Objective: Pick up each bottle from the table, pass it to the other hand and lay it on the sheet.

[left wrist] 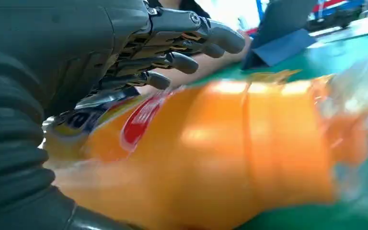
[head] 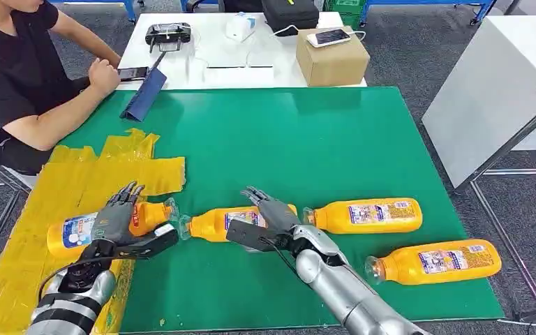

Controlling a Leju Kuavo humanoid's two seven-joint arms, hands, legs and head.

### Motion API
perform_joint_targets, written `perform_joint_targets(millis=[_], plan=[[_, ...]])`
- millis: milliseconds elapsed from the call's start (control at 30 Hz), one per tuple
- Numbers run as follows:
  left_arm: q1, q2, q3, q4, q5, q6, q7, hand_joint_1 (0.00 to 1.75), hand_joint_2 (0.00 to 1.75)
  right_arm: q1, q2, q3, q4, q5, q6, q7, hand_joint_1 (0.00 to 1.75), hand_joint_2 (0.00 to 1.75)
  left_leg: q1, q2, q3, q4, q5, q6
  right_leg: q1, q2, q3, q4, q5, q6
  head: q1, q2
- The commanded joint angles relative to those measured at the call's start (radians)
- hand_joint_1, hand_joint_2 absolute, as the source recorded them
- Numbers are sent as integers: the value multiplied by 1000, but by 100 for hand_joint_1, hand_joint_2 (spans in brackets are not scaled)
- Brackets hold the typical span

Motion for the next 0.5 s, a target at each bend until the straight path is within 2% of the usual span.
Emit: perform_joint_targets(millis=[33, 167, 200, 233, 267, 300, 333, 500], plan=[[-96, -24, -15, 116, 182, -22, -80, 0, 0, -177, 6, 174, 372, 53, 82, 64, 0, 175, 2, -2, 2, 0, 1, -2, 1, 1, 2, 0, 0, -3, 0, 0], [-123, -83, 21, 79, 298, -5, -111, 0, 0, -194, 5, 252, 463, 105, 152, 84, 0, 175, 3, -6, 3, 1, 2, -2, 2, -4, 2, -1, -1, -2, 0, 0], [-127, -96, 28, 61, 329, -1, -130, 0, 0, -194, 4, 268, 481, 112, 180, 80, 0, 175, 2, -5, 4, 0, 2, -1, 2, -3, -5, -1, 0, -2, 0, 0], [-134, -109, 34, 46, 357, -1, -143, 0, 0, -194, 1, 290, 496, 126, 206, 77, 0, 175, 4, -8, 4, 1, 2, -3, 3, -4, -4, -1, 0, -4, 0, 0], [-141, -120, 30, 23, 377, -5, -152, 0, 0, -186, -3, 304, 507, 133, 214, 70, 30, 175, 3, -7, 3, 0, 3, -1, 2, -5, -5, -3, 0, -2, 0, 0], [-141, -121, 26, 16, 380, -10, -147, 0, 0, -185, -4, 306, 509, 132, 210, 68, 30, 175, 4, -9, 4, 0, 2, -2, 3, -6, -3, -3, -1, -2, 0, 0], [-143, -132, 30, 1, 412, -7, -164, 0, 0, -181, -1, 326, 527, 141, 253, 67, 175, 175, 3, -7, 4, -1, 2, -2, 2, -5, -4, -3, 0, -2, 0, 0], [-148, -177, 29, -50, 491, 13, -211, 0, 0, -99, 38, 404, 573, 201, 255, 88, 175, 175, 3, -6, 12, -2, 1, -2, 2, -4, 4, -5, -1, -2, 0, 0]])
